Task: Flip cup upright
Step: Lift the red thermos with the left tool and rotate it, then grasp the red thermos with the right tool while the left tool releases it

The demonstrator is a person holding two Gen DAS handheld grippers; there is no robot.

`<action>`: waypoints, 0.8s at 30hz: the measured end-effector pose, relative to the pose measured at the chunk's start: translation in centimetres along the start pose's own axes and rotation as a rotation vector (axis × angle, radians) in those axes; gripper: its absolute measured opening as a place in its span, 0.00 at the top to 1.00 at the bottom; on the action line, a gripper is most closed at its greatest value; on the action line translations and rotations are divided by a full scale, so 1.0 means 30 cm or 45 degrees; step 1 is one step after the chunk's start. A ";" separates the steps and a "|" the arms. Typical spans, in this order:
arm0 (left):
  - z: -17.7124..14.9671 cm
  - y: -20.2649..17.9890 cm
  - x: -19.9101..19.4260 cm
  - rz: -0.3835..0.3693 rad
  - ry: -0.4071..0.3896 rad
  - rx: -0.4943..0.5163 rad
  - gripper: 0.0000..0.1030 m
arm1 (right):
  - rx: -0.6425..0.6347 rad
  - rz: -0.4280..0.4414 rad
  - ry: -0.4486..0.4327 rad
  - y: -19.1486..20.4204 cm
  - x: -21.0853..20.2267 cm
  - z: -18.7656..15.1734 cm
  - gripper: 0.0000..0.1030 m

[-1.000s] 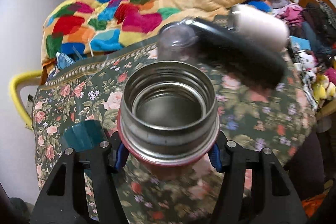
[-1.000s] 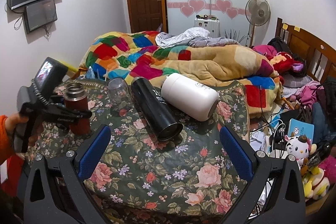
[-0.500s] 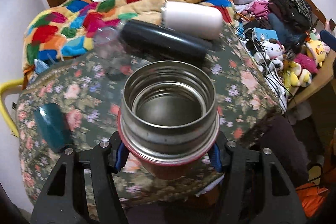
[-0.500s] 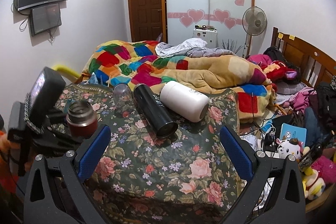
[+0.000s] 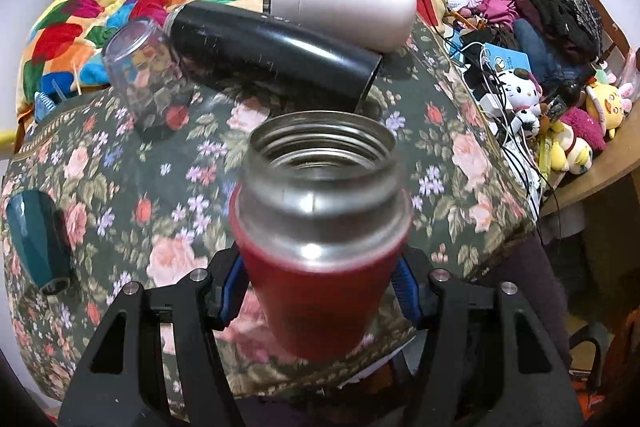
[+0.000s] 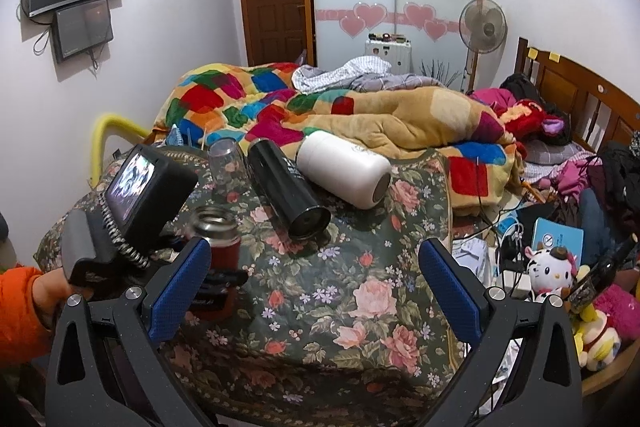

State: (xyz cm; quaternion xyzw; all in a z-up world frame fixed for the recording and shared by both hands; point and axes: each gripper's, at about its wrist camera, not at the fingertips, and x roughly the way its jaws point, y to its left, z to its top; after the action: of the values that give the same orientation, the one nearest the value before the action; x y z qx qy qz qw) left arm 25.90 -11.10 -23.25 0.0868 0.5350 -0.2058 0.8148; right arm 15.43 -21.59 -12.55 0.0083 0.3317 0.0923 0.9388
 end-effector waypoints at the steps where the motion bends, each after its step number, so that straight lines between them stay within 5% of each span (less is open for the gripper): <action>1: 0.010 0.001 0.010 0.000 -0.001 -0.004 0.41 | 0.007 0.010 0.009 -0.002 0.008 -0.001 0.00; 16: 0.046 0.032 0.142 0.022 0.050 -0.045 0.41 | 0.007 0.004 0.114 -0.005 0.103 -0.010 0.00; 24: 0.018 0.040 0.016 0.062 -0.084 -0.018 0.40 | -0.004 -0.001 0.127 0.021 0.127 0.010 0.00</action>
State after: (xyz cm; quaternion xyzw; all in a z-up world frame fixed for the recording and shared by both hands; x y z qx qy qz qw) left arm 27.04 -10.32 -23.56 0.0873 0.5072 -0.1850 0.8372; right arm 18.42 -20.26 -14.62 0.0021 0.3779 0.0926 0.9212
